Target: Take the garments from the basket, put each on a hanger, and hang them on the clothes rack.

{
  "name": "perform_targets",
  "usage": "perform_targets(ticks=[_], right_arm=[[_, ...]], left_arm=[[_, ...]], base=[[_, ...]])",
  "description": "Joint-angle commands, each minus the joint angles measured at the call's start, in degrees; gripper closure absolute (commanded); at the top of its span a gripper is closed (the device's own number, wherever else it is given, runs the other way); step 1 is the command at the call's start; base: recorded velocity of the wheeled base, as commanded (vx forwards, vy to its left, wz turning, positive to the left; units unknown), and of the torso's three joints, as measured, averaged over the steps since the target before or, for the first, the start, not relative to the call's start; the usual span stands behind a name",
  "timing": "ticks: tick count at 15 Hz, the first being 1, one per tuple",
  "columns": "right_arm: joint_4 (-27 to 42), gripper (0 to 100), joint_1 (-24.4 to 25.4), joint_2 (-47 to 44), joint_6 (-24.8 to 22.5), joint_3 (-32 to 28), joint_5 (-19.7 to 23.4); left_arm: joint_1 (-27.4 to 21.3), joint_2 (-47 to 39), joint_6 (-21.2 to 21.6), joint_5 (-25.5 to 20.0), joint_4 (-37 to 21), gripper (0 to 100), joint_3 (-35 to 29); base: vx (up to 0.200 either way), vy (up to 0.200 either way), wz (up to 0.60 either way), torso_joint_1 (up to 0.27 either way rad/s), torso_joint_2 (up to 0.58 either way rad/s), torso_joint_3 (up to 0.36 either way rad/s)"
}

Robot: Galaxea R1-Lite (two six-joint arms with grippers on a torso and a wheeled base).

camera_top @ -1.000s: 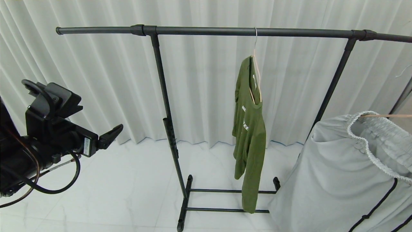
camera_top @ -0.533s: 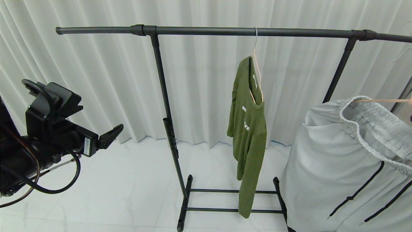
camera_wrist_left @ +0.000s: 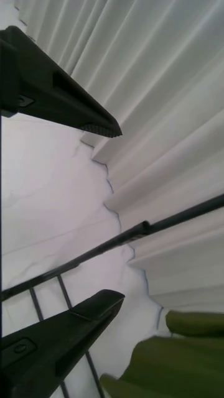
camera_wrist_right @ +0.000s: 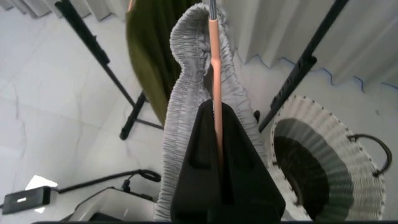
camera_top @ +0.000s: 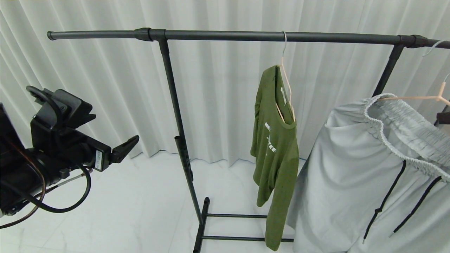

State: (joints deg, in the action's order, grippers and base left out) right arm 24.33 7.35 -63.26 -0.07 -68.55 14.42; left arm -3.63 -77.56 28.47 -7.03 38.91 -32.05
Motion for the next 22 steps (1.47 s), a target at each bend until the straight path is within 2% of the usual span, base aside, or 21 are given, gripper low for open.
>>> perform_targets(ticks=[1,8,12,18,22], right_arm=[[-0.3,100,0.0,-1.7,0.0,-0.6,0.0],[-4.6,100,0.0,-4.0,1.0,-1.5,0.4],[-6.5,100,-0.8,-6.7,1.0,-3.6,1.8],[-8.9,100,-4.8,-22.7,1.0,-18.6,3.6],[-9.0,100,-5.2,-27.8,1.0,-21.3,3.2]], left_arm=[[-0.3,0.6,0.0,0.0,0.0,0,0.1],[-0.4,0.9,0.0,0.0,0.0,0,0.5],[-1.3,1.0,0.0,-0.2,0.0,0,0.8],[-1.9,1.9,0.1,-0.1,0.0,0,1.6],[-2.0,2.2,0.1,0.0,0.0,0,2.3]], base=[[0.200,0.000,0.00,0.002,0.01,0.002],[0.200,0.000,0.00,0.002,0.00,0.005],[0.000,0.000,0.00,0.000,0.00,0.000],[0.000,0.000,0.00,0.000,0.00,0.000],[0.000,0.000,0.00,0.000,0.00,0.000]])
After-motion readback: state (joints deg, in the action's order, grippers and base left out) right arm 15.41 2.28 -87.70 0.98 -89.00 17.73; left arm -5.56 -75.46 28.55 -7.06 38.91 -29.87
